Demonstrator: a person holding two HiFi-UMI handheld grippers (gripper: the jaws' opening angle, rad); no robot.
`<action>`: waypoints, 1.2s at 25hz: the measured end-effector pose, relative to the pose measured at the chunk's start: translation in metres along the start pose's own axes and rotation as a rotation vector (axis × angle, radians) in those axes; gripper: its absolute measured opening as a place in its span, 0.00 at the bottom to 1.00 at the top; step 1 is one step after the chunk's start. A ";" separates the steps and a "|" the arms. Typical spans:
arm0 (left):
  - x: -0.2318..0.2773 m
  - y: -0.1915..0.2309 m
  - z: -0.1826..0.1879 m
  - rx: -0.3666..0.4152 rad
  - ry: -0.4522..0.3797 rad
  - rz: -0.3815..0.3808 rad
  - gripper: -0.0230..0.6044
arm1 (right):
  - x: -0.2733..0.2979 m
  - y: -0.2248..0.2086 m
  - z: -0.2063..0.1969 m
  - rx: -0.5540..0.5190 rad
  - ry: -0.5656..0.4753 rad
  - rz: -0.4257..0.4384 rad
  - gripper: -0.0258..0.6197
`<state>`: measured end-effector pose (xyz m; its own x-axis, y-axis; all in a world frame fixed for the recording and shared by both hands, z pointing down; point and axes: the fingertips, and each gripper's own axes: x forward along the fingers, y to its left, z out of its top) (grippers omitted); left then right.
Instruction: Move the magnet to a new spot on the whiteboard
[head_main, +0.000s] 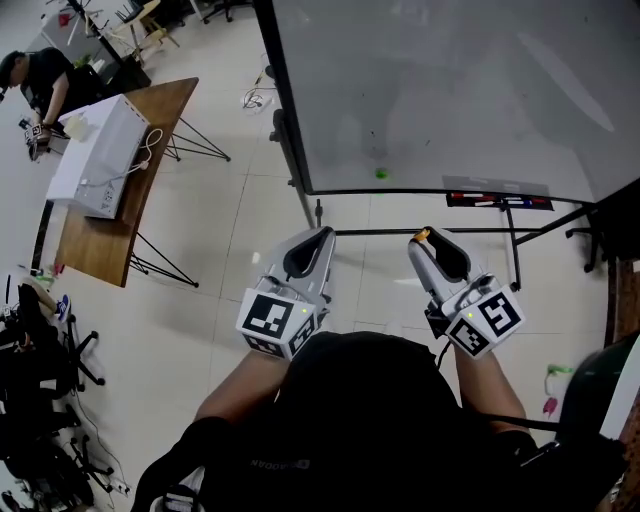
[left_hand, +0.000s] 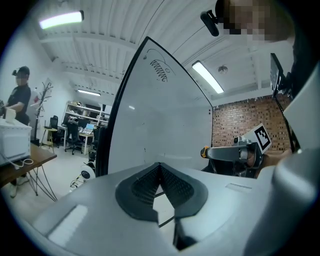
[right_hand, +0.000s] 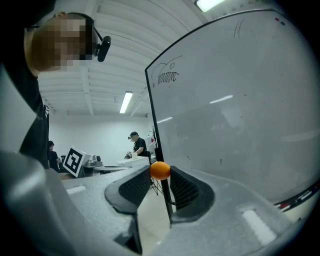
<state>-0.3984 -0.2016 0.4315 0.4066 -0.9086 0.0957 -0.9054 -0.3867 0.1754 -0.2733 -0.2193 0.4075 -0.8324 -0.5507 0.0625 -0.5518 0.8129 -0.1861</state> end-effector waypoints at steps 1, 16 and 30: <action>0.002 -0.004 0.002 0.000 -0.006 0.004 0.06 | -0.002 -0.001 0.002 -0.017 0.001 0.009 0.21; 0.008 -0.035 0.012 0.034 -0.038 0.084 0.06 | -0.014 -0.011 0.011 -0.076 0.011 0.102 0.21; 0.013 -0.039 0.021 0.043 -0.060 0.050 0.06 | -0.012 -0.012 0.015 -0.067 -0.016 0.091 0.21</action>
<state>-0.3604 -0.2017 0.4054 0.3534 -0.9344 0.0438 -0.9294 -0.3455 0.1299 -0.2556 -0.2252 0.3947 -0.8786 -0.4764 0.0326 -0.4765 0.8704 -0.1240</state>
